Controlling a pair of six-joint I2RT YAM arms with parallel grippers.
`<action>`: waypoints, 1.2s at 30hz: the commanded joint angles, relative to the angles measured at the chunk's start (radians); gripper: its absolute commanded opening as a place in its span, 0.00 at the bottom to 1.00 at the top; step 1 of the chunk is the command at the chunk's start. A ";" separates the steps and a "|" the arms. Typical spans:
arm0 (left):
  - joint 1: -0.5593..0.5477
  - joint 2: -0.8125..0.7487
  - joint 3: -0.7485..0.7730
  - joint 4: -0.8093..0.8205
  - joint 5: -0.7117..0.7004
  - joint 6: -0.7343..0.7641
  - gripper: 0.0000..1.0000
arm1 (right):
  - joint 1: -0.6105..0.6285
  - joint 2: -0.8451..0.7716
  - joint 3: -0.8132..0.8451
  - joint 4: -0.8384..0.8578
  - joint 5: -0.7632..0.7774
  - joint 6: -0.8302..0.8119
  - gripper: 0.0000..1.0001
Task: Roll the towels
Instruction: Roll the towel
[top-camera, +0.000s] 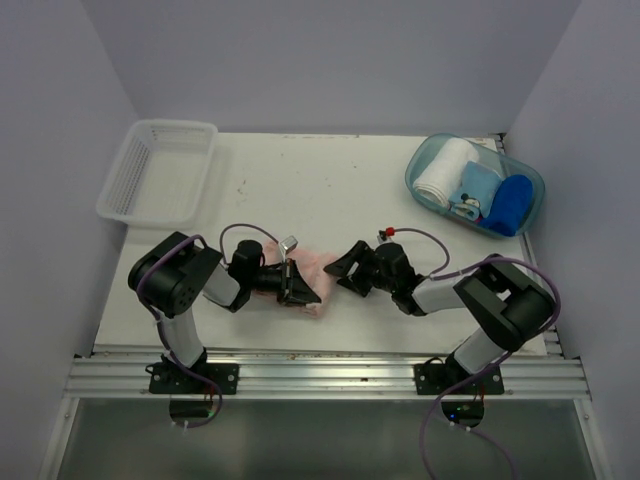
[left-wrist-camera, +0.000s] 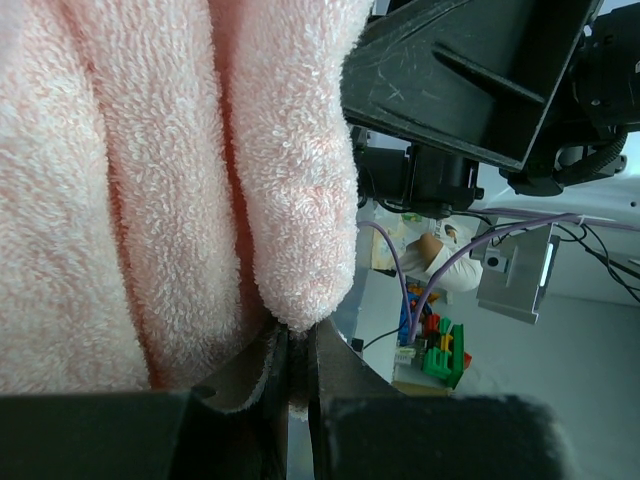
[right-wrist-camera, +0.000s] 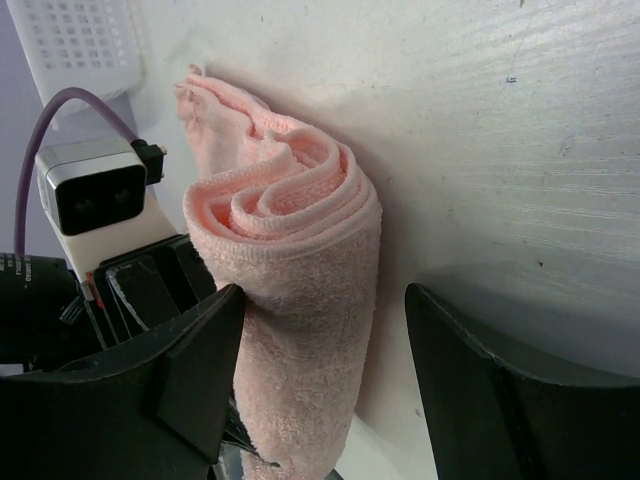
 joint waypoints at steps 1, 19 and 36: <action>0.008 0.006 -0.007 0.062 0.021 -0.007 0.00 | 0.011 0.031 0.037 0.048 -0.017 0.012 0.69; 0.008 -0.028 0.001 0.015 0.020 0.022 0.00 | 0.034 0.076 0.124 -0.177 0.023 -0.005 0.18; 0.007 -0.399 0.283 -0.991 -0.249 0.550 0.70 | 0.033 -0.098 0.273 -0.808 0.213 -0.031 0.01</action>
